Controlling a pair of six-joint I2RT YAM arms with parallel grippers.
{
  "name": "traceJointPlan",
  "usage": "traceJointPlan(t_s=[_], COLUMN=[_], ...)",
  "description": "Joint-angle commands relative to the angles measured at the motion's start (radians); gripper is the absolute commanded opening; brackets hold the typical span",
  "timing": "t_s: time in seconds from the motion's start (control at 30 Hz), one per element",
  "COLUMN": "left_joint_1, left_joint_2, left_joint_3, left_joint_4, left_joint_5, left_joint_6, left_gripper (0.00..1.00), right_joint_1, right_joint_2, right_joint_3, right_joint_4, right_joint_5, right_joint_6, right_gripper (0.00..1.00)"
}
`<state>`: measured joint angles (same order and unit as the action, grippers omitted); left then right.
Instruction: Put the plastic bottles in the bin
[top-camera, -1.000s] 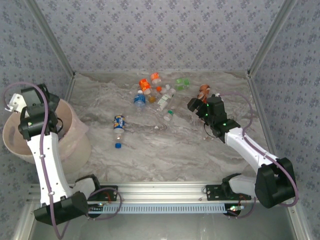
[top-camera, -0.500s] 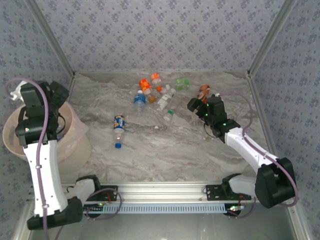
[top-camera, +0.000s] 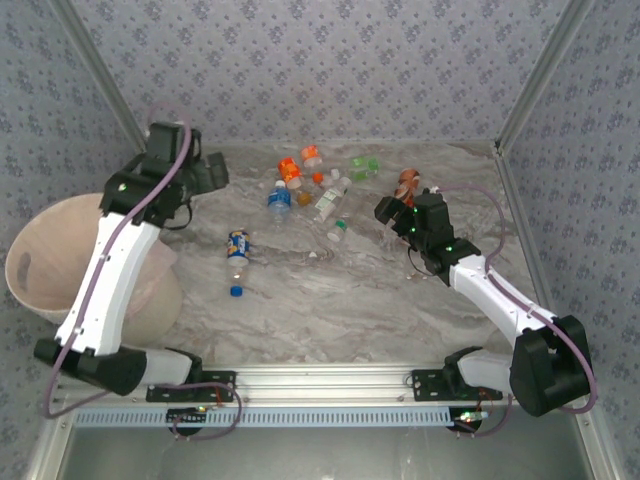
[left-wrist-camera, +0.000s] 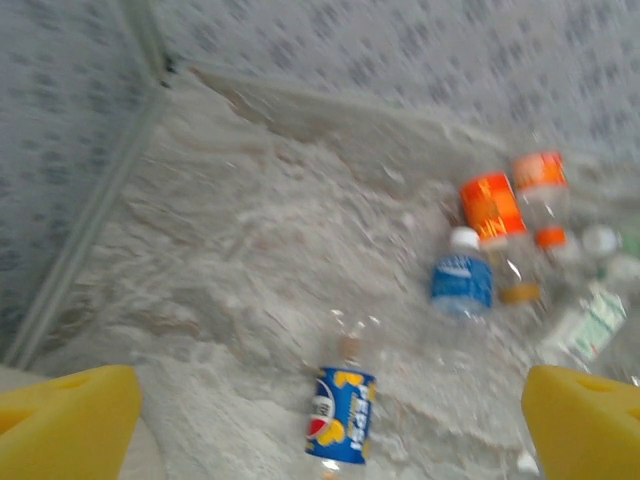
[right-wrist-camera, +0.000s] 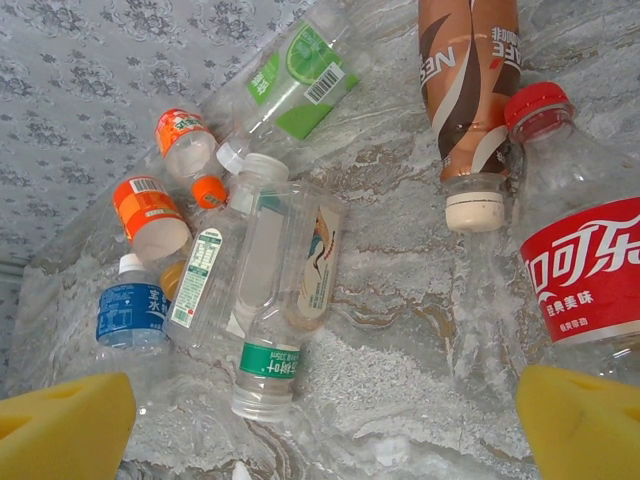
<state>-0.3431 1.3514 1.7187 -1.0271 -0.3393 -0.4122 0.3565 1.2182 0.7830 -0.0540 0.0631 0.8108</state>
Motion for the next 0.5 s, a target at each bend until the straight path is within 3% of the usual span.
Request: traceJointPlan(t_s=[0.0,0.1,0.27,0.47], left_joint_1=[-0.008,-0.008,0.018,0.032], left_joint_2=[0.029,0.059,0.136,0.292], left_joint_3=[0.01,-0.027,-0.105,-0.088], left_joint_4=[-0.027,-0.004,0.058,-0.011], left_joint_5=[0.125,0.151,0.341,0.331], left_joint_6=[0.049,0.038,0.036,-0.014], left_gripper=[0.98,0.98,0.98,0.98], right_joint_1=[-0.022,-0.054,-0.061,-0.062], right_joint_2=[-0.01,0.013,0.023,0.032], right_joint_3=[0.017,0.052,0.066,0.072], right_joint_4=[-0.047,-0.103,-0.121,-0.129], right_joint_5=[-0.033,-0.09,-0.094,-0.098], right_joint_6=[-0.076,-0.093,-0.112,-0.117], right_gripper=[1.0,1.0,1.0,1.0])
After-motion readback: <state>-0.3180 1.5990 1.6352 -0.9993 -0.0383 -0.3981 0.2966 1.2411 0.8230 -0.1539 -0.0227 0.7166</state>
